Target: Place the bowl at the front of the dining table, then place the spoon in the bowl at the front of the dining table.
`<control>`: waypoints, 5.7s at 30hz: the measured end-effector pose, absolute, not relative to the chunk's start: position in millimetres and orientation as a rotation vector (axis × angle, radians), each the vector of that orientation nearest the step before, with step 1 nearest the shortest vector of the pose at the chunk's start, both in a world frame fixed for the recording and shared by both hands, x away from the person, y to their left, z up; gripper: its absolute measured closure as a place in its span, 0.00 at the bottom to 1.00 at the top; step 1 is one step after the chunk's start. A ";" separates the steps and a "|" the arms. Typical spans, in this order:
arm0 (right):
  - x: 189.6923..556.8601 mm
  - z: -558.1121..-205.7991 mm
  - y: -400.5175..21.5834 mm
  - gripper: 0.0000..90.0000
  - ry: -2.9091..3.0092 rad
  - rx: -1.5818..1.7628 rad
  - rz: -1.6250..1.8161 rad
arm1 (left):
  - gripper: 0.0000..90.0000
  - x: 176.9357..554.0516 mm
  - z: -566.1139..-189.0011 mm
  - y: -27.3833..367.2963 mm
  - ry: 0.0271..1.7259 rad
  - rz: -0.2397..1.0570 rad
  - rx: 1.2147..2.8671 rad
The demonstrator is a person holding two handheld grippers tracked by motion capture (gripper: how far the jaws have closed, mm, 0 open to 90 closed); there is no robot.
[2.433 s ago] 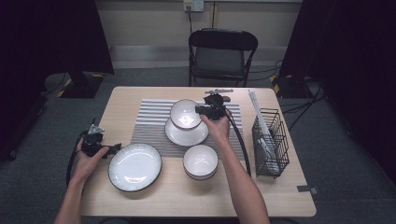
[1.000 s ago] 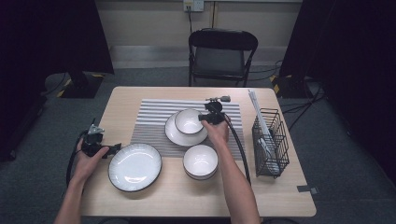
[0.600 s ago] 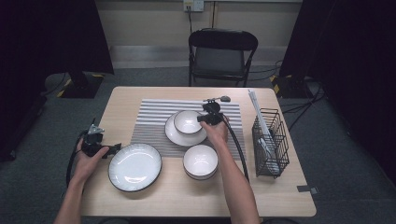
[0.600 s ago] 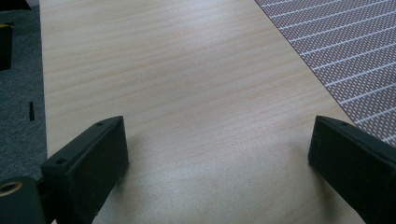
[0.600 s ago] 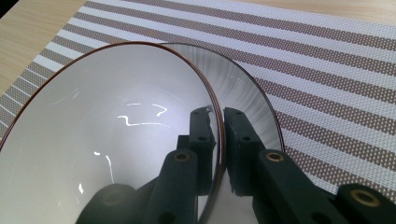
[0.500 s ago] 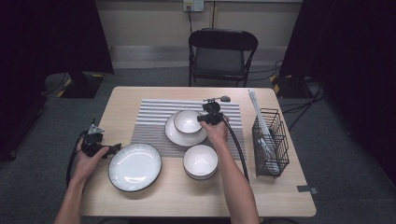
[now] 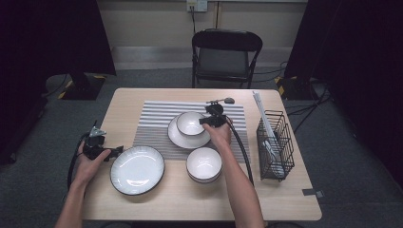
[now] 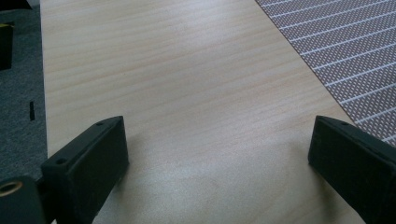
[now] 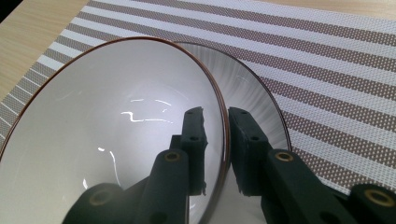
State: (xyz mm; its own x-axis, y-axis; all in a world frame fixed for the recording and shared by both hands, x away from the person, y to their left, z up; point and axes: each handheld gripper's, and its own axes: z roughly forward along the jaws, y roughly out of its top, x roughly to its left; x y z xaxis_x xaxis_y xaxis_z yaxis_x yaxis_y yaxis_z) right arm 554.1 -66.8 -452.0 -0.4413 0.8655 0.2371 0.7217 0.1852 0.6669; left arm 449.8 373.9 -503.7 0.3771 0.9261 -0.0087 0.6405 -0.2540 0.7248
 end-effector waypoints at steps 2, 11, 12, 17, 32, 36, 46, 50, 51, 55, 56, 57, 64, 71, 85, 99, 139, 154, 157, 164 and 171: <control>554.1 -451.8 -68.1 0.82 2.252 1.550 1.110 | 0.05 449.8 -503.8 373.9 1.346 0.567 1.992; 554.4 -453.6 -66.8 0.57 2.257 1.562 1.109 | 0.05 449.8 -503.7 374.0 1.345 0.567 1.995; 554.5 -453.4 -67.1 0.55 2.261 1.561 1.116 | 0.05 449.8 -503.7 374.0 1.345 0.567 1.993; 556.0 -453.4 -71.7 0.47 2.239 1.573 1.095 | 0.05 449.8 -503.7 374.0 1.345 0.567 1.994; 552.0 -449.5 -73.9 0.31 2.249 1.544 1.123 | 0.05 449.8 -503.7 374.1 1.345 0.567 1.995; 548.4 -443.7 -72.4 0.29 2.222 1.524 1.137 | 0.05 449.8 -503.6 374.1 1.344 0.567 1.995; 538.0 -435.6 -69.4 0.27 2.236 1.461 1.191 | 0.05 449.7 -503.7 374.0 1.346 0.567 1.993; 535.1 -433.0 -71.5 0.27 2.239 1.470 1.195 | 0.05 449.7 -503.8 373.9 1.346 0.566 1.992; 534.4 -432.3 -72.1 0.27 2.237 1.470 1.190 | 0.05 449.7 -503.7 374.0 1.346 0.566 1.992; 531.0 -429.7 -74.7 0.27 2.232 1.466 1.211 | 0.05 449.7 -503.7 373.9 1.346 0.566 1.992; 529.9 -429.0 -74.9 0.27 2.233 1.455 1.214 | 0.05 449.7 -503.7 373.9 1.346 0.566 1.992; 528.7 -428.1 -75.0 0.27 2.234 1.453 1.218 | 0.05 449.7 -503.7 374.0 1.346 0.566 1.992; 521.0 -423.5 -76.4 0.28 2.230 1.429 1.228 | 0.05 449.7 -503.7 374.0 1.346 0.567 1.992; 511.5 -411.0 -78.6 0.30 2.211 1.389 1.278 | 0.05 449.7 -503.7 374.0 1.346 0.567 1.993; 492.2 -395.9 -89.0 0.36 2.188 1.335 1.326 | 0.05 449.7 -503.8 373.9 1.347 0.566 1.992; 470.9 -398.0 -92.7 0.39 2.199 1.312 1.372 | 0.05 449.7 -503.7 373.9 1.347 0.566 1.992; 420.8 -387.5 -135.3 0.44 2.127 1.307 1.393 | 0.05 449.7 -503.7 374.0 1.347 0.566 1.994; 397.5 -371.8 -160.2 0.43 2.083 1.323 1.392 | 0.05 449.5 -503.8 373.7 1.351 0.568 1.990; 394.9 -368.4 -164.9 0.43 2.080 1.323 1.385 | 0.05 449.5 -503.8 373.7 1.351 0.568 1.990; 389.7 -365.0 -171.3 0.43 2.086 1.320 1.371 | 0.05 449.5 -503.7 373.7 1.351 0.568 1.990; 382.1 -361.2 -179.7 0.43 2.074 1.319 1.375 | 0.05 449.4 -503.7 373.6 1.352 0.569 1.989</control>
State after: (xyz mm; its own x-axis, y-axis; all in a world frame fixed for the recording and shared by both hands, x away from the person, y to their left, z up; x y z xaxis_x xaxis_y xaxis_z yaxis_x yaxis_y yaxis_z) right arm 382.1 -179.7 -361.2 -0.5204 0.8277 0.2100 0.5156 0.1086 0.8499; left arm 449.4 373.6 -503.7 0.3715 0.9284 -0.0092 0.6426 -0.2500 0.7243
